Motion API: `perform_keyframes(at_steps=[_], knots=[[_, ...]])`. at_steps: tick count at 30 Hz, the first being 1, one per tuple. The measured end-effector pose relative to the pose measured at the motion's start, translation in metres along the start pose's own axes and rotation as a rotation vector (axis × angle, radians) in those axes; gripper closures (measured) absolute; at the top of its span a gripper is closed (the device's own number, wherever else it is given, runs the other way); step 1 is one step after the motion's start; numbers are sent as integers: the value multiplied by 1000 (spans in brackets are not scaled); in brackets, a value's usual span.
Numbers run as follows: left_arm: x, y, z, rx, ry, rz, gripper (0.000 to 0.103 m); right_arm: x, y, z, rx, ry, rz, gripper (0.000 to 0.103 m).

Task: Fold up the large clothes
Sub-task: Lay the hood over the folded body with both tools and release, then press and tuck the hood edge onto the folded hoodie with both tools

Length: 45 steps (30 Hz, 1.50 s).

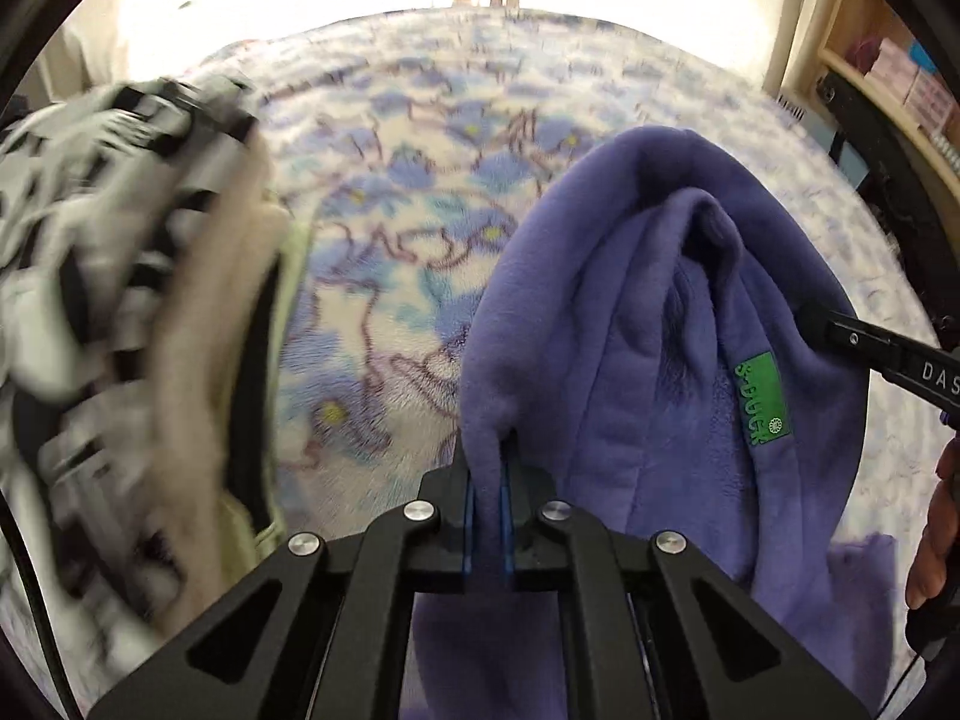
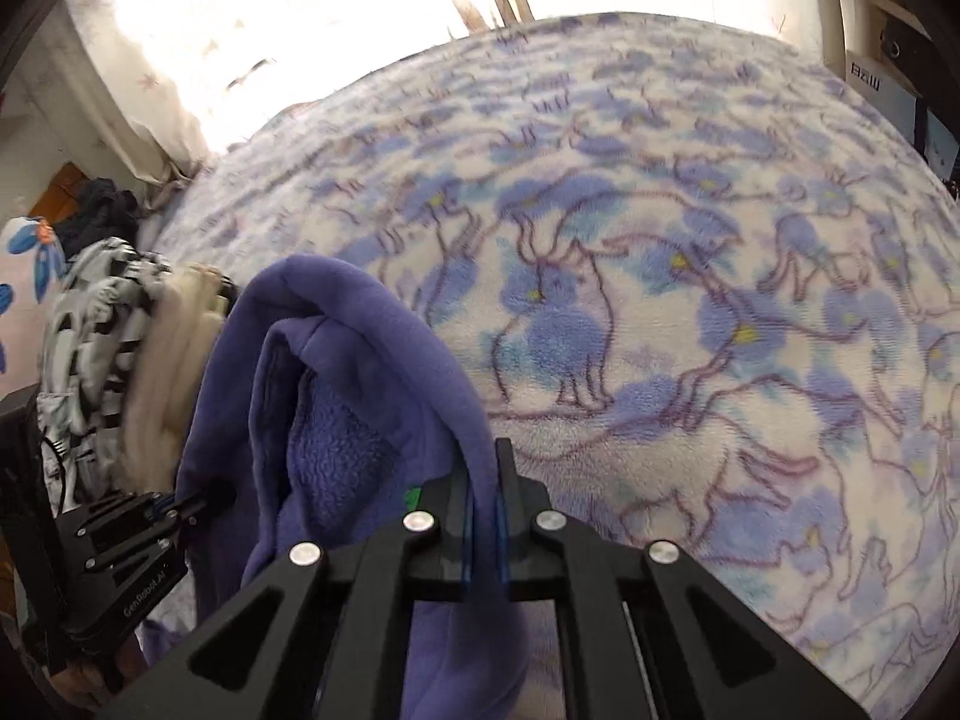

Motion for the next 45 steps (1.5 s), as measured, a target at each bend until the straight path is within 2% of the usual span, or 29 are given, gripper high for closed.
perform_keyframes(at_steps=[5,9,13,17,21,25,27,30,35,38,40,44,45], knots=[[-22,-70,1,-40,18,-56,99,-19,-76,19,62,-58,-86,98],[-55,-131,6,-78,11,-93,99,-47,-138,42,112,-129,-145,98],[-90,-172,9,-117,-2,-120,99,-83,-183,68,95,-241,-207,98],[-133,-189,13,-152,12,-102,99,-131,-208,84,56,-338,-228,98],[-195,-193,21,-185,26,-17,98,-186,-215,80,21,-378,-156,95],[-244,-197,35,-156,20,62,98,-236,-212,65,-20,-378,-31,93],[-260,-206,42,-154,8,83,97,-252,-215,59,-24,-364,-1,93],[-273,-223,48,-152,6,86,95,-271,-230,54,-6,-330,8,93],[-289,-264,34,-148,63,81,91,-295,-260,59,59,-293,32,92],[-297,-290,20,-154,115,82,86,-307,-277,69,94,-286,56,90],[-305,-310,8,-151,158,87,79,-316,-291,77,117,-292,62,89],[-316,-340,-8,-147,210,100,76,-330,-315,94,154,-312,63,88],[-319,-346,-12,-153,216,110,69,-331,-318,96,161,-310,65,87]])
Point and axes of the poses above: each gripper's, at about its wrist camera, not at the fingertips, and y roughly the way its jaws point, z to its left, x to its top, the point moved 6 cm from there along y, roughly the way its jaws point
